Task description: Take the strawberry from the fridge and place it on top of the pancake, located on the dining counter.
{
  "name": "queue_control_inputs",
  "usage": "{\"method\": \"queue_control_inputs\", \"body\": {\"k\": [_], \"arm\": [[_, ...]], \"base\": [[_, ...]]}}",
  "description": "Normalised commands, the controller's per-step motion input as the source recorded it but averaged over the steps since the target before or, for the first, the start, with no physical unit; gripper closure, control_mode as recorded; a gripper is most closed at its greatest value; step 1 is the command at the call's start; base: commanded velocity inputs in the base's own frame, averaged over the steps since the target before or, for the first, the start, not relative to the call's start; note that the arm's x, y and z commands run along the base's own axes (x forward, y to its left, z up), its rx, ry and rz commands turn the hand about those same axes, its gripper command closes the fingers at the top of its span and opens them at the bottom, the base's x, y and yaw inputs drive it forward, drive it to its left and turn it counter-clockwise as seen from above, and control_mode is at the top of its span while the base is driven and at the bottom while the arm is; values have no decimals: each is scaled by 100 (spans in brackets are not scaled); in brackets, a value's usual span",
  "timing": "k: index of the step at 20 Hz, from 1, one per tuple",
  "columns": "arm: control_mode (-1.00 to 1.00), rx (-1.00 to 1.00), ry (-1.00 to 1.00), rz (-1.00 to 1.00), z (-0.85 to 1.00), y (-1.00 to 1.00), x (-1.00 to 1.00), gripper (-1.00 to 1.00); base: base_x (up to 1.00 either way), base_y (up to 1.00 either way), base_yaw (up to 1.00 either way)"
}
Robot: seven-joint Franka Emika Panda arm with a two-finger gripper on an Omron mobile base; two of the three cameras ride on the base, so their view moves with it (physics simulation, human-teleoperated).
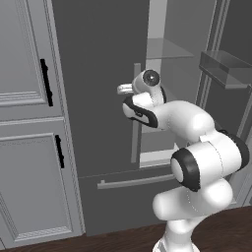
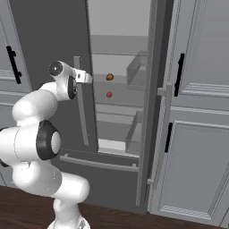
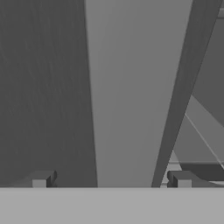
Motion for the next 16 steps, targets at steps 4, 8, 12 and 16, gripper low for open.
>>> {"method": "queue_control_inputs", "body": {"k": [4,8,12,16], "arm": [[-100,0,-6,0,-36,-17,37,-100],[-100,4,-1,1,-5,-19,46,-100],[-100,1,0,5,0,-12,40,100],[-100,0,0,0,1,0,0,100]], "base": [[0,0,0],[0,0,0],[0,0,0],[0,0,0]]}}
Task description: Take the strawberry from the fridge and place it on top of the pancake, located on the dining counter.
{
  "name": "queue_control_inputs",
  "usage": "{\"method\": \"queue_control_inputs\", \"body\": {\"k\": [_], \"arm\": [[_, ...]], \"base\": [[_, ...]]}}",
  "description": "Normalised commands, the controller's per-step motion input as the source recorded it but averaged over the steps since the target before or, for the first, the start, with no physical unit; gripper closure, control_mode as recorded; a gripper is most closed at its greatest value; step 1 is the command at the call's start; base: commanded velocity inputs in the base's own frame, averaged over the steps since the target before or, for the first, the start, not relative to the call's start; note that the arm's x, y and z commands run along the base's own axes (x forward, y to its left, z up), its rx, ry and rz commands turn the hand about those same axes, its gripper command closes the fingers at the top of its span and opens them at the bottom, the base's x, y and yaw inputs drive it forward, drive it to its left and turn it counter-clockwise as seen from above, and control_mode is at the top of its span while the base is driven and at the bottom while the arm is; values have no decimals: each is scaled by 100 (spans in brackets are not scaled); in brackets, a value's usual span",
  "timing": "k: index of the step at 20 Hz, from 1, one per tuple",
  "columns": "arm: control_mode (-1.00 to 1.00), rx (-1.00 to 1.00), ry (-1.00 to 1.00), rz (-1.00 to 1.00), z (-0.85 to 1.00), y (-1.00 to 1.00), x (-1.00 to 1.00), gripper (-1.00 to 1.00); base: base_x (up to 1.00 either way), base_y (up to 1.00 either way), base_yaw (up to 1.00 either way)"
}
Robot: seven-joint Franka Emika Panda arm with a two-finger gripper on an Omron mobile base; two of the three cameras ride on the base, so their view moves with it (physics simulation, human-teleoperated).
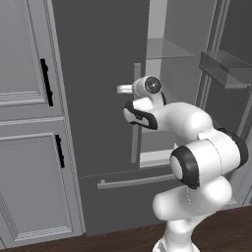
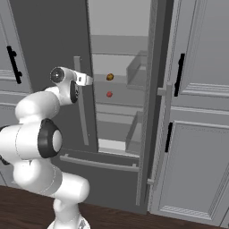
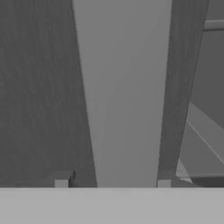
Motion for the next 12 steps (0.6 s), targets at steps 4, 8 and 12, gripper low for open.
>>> {"method": "queue_control_inputs", "body": {"k": [4,8,12], "arm": [[-100,0,-1,-6,0,9,-69,100],[-100,0,-1,-17,0,31,-98,100],[-100,-2,0,-33,0,57,-90,100]], "base": [[0,0,0],[0,0,0],[0,0,0]]}}
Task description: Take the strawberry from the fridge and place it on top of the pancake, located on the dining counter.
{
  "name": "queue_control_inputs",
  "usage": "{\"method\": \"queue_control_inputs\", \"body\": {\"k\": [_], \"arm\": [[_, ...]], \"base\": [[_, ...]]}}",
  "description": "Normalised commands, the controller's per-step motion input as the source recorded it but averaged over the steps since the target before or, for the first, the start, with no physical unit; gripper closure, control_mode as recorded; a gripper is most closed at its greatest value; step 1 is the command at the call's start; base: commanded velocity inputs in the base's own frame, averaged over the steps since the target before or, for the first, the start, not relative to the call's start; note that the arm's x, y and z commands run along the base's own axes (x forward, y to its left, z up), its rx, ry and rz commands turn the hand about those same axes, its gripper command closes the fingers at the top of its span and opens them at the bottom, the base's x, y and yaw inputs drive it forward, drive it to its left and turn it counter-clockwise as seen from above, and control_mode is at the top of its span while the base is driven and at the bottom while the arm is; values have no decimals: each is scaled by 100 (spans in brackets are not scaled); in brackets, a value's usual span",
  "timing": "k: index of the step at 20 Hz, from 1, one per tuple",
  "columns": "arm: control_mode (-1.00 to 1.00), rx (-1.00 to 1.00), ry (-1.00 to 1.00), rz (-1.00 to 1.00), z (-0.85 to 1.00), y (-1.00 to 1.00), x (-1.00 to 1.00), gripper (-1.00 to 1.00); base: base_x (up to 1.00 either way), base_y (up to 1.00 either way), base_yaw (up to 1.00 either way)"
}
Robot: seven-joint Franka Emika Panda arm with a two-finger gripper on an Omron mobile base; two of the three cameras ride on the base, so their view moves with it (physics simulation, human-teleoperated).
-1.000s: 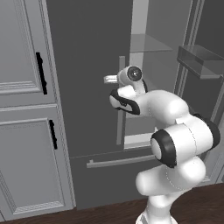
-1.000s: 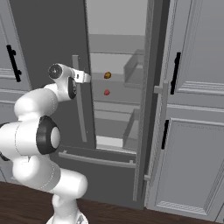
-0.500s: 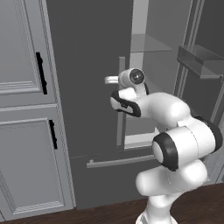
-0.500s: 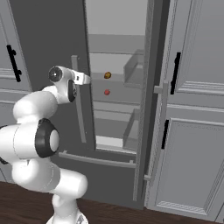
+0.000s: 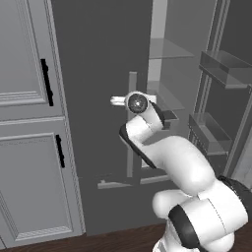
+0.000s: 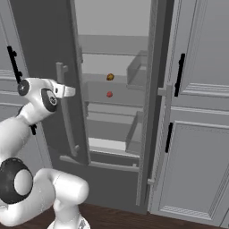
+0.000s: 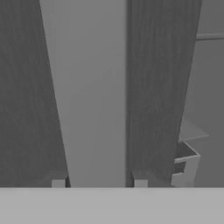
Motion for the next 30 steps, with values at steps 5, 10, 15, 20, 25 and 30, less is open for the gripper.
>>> {"method": "queue_control_inputs", "body": {"k": [5,10,15,20,25,30], "arm": [[-100,-5,0,-40,0,53,-82,100],[-100,-5,0,-17,-1,72,-29,100],[-100,-3,0,0,-1,71,0,100],[-100,-4,0,-2,-11,94,0,100],[-100,-5,0,-8,-7,93,0,-100],[-100,0,0,0,-22,20,0,-100]], "base": [[0,0,0],[0,0,0],[0,0,0],[0,0,0],[0,0,0],[0,0,0]]}}
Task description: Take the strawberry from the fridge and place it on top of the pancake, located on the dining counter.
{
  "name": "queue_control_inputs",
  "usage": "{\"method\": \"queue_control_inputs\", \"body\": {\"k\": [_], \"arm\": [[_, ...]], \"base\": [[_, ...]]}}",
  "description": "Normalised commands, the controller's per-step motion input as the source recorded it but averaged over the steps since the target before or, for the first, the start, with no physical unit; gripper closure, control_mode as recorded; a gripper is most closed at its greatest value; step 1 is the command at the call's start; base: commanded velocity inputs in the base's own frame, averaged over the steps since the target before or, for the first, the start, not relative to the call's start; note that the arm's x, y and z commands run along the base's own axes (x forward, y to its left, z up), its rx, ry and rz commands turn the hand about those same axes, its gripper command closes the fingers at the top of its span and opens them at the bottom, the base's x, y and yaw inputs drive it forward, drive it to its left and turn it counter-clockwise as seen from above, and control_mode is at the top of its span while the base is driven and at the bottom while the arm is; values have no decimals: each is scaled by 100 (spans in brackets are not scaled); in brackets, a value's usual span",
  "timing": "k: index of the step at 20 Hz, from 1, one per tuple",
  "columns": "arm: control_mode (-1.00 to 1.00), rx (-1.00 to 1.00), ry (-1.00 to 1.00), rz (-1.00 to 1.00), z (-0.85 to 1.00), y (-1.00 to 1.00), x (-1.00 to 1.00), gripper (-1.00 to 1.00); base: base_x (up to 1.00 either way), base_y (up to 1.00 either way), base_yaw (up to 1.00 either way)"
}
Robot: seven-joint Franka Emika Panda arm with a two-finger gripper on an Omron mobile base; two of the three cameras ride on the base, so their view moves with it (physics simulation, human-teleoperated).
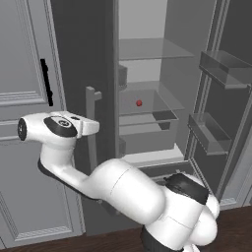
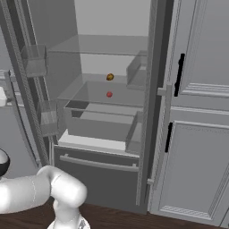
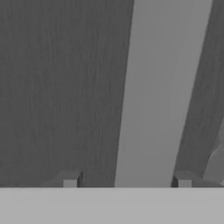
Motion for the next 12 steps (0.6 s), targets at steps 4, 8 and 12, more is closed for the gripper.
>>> {"method": "queue_control_inputs", "body": {"k": [4,8,12], "arm": [[-100,0,0,0,-6,2,3,-100],[-100,-2,0,-4,0,0,7,-100],[-100,0,0,-14,-5,18,-5,-100]], "base": [[0,0,0],[0,0,0],[0,0,0]]}}
